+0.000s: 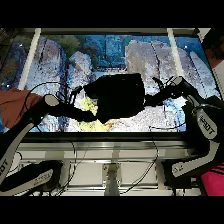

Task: Fold the clothes and pants, and hang the long-sleeved shirts on hangers.

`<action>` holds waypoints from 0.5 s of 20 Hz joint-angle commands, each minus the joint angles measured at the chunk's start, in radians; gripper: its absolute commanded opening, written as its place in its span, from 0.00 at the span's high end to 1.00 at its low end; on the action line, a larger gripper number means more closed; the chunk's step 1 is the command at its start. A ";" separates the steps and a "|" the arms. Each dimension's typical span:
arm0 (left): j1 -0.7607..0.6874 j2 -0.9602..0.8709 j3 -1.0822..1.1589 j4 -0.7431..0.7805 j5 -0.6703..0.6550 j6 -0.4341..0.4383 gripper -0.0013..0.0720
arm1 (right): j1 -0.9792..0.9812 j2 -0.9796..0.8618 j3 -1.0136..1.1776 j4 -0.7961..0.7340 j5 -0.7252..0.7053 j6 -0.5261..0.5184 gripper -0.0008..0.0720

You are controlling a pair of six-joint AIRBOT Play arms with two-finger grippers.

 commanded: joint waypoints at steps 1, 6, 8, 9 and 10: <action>-0.001 -0.001 -0.001 0.000 0.103 -0.008 0.35 | -0.038 0.006 0.037 0.057 0.015 0.017 0.96; -0.001 -0.001 -0.001 -0.034 0.158 -0.061 0.35 | -0.049 0.006 0.059 0.271 0.009 0.020 0.96; 0.000 -0.001 0.000 -0.073 0.175 -0.059 0.40 | -0.038 0.006 0.060 0.528 0.000 0.017 0.96; 0.002 0.000 0.000 -0.092 0.196 -0.060 0.44 | -0.030 0.007 0.060 0.671 -0.019 0.006 0.96; 0.002 0.000 0.000 -0.107 0.216 -0.059 0.44 | -0.018 0.008 0.065 0.818 -0.042 -0.019 0.96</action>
